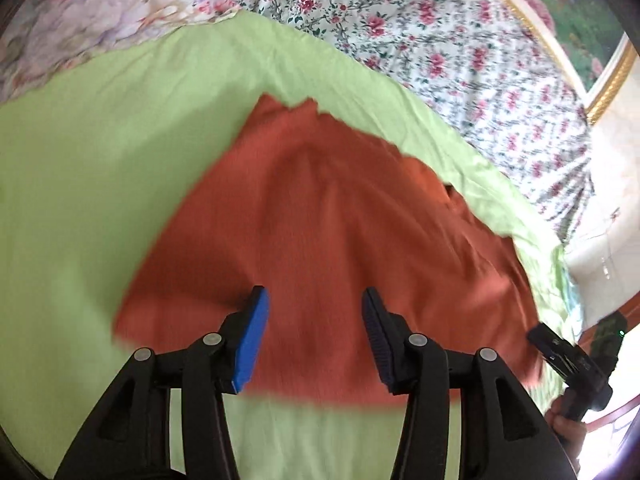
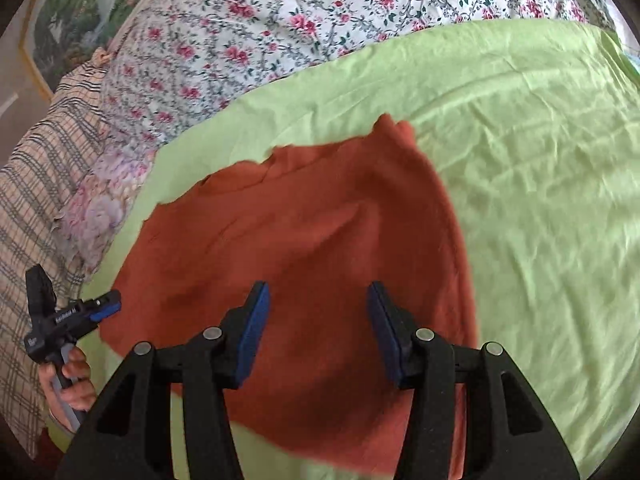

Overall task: Fold small clothes
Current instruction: 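Lower the folded sweater onto the sheet and open both grippers, then grasp the folded sweater edge with the left gripper while the right gripper grasps the other edge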

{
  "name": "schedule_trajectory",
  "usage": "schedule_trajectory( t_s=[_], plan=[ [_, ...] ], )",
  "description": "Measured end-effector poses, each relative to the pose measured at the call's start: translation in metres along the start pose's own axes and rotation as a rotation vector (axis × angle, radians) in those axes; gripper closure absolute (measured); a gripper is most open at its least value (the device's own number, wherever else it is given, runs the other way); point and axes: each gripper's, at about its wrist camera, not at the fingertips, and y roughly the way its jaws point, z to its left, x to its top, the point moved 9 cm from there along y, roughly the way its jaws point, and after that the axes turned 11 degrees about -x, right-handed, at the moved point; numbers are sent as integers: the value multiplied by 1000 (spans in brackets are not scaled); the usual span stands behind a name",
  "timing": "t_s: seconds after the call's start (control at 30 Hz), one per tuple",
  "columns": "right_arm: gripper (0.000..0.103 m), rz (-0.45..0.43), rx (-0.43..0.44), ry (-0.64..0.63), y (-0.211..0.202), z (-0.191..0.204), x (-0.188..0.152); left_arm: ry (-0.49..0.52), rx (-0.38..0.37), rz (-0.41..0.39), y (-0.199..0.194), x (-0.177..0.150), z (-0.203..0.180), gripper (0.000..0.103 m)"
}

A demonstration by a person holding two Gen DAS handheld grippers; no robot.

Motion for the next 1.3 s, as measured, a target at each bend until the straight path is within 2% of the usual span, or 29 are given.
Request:
schedule_trajectory(
  t_s=[0.2,0.33,0.47,0.63,0.83,0.93,1.03,1.1,1.13,1.17,1.23,1.3],
  plan=[
    [50,16,75,23,-19,24,-43,-64,-7,18,-24,-62,3,44],
    [50,43,116,5,-20,39,-60,-110,-24,-22,-24,-76,10,42],
    [47,43,146,-4,-22,46,-61,-156,-50,-56,-13,-56,12,32],
    [46,29,181,9,-16,51,-41,-219,-59,-89,3,-27,26,30],
    [46,79,187,39,8,55,-9,-238,37,-122,17,0,32,30],
    [46,91,199,15,8,65,3,-227,84,-147,23,12,37,33],
    [46,65,202,-18,2,70,10,-221,89,-169,26,17,39,40],
    [46,50,201,-15,0,68,10,-212,83,-176,28,20,40,54],
    [46,48,201,-7,0,65,8,-208,68,-175,29,21,39,75],
    [46,46,199,1,-1,63,6,-206,39,-169,32,23,37,87],
    [46,43,193,19,-3,56,-1,-194,47,-194,28,28,29,89],
    [46,47,192,35,-6,48,-11,-127,36,-214,20,35,8,90]
  ],
)
